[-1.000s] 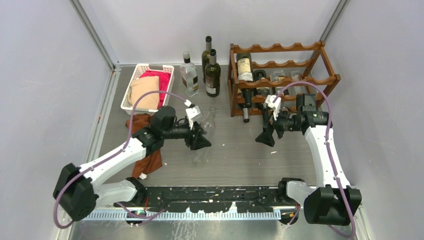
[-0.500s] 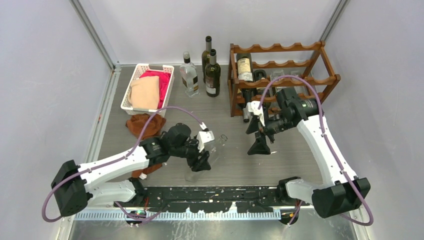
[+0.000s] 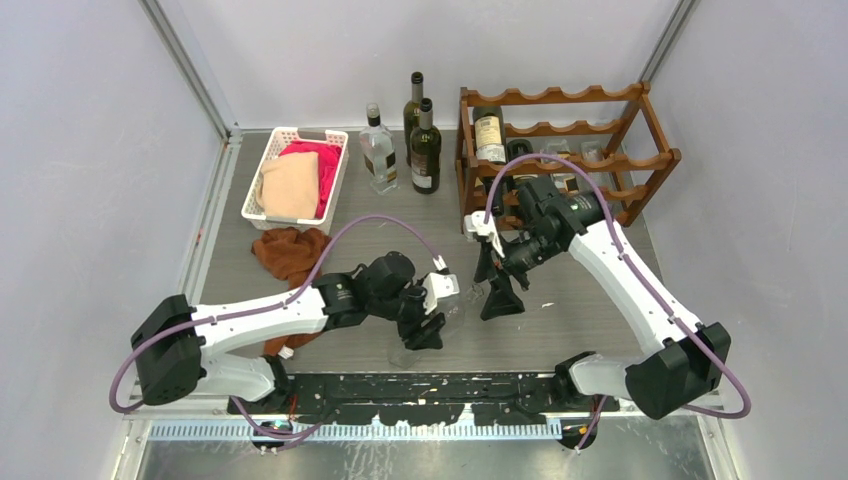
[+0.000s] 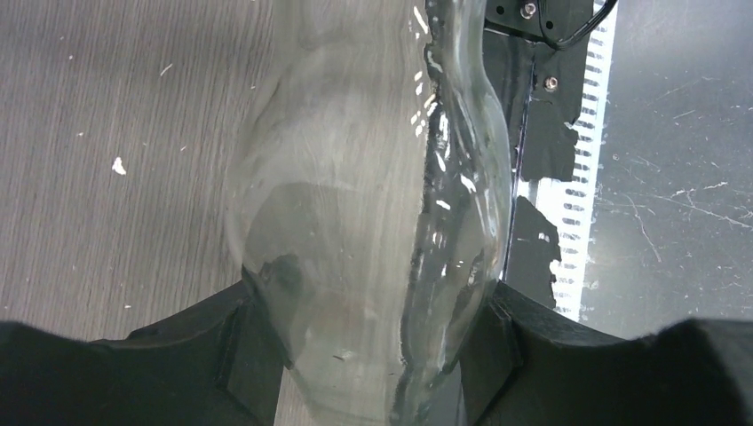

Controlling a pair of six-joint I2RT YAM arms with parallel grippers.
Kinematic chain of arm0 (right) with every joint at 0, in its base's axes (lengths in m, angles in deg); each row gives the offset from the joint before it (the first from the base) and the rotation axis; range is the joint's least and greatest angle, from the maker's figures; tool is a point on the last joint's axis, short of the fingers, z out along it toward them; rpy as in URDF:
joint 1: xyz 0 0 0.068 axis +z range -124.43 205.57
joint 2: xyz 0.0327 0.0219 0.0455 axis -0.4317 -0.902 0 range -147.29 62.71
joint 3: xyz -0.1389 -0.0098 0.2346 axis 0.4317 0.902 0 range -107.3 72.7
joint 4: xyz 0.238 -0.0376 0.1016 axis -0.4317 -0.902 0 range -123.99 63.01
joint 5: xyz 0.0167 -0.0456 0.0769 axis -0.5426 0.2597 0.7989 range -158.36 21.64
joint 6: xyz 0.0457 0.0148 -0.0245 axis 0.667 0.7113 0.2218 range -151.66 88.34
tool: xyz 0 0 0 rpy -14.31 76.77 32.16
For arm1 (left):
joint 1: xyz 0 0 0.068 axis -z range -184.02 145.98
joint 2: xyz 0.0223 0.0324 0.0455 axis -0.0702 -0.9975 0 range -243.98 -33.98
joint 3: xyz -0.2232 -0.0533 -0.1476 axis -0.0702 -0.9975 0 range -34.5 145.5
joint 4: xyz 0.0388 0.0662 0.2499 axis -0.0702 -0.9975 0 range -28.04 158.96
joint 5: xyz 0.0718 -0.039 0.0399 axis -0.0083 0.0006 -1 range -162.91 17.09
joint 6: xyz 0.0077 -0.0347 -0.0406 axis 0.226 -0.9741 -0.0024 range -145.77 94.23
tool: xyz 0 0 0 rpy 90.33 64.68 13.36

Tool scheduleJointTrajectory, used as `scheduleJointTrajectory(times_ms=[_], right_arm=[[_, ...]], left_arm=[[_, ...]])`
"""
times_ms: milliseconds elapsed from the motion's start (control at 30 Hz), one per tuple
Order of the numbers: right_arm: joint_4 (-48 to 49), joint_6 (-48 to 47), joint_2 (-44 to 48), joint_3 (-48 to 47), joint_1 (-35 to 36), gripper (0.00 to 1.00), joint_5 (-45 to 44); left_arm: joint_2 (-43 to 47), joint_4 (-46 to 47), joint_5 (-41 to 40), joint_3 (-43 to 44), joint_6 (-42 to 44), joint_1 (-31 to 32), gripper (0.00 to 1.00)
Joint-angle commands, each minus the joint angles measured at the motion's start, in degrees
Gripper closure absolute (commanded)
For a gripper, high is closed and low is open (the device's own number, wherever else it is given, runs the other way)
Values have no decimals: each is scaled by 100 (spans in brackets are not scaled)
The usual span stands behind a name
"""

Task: Put the wine bottle on the wine rack
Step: Pick up the wine bottle from the center of the board.

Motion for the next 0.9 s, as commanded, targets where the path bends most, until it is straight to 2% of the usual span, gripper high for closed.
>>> scheduleJointTrajectory(times_ms=[0, 367, 533, 733, 800, 867], right_arm=[[263, 199, 49, 92, 234, 6, -149], [719, 598, 69, 295, 566, 29, -574], [712, 558, 31, 305, 622, 34, -607], [712, 538, 24, 368, 678, 59, -671], [718, 530, 37, 418, 688, 71, -662], [716, 523, 64, 479, 689, 90, -632]], left_arm=[[-75, 493, 151, 417, 118, 48, 100], [-376, 499, 262, 631, -20, 53, 100], [-436, 470, 269, 665, -21, 60, 100], [-512, 448, 254, 701, -21, 53, 100], [-554, 419, 217, 727, -137, 57, 99], [-599, 381, 175, 762, -198, 55, 96]])
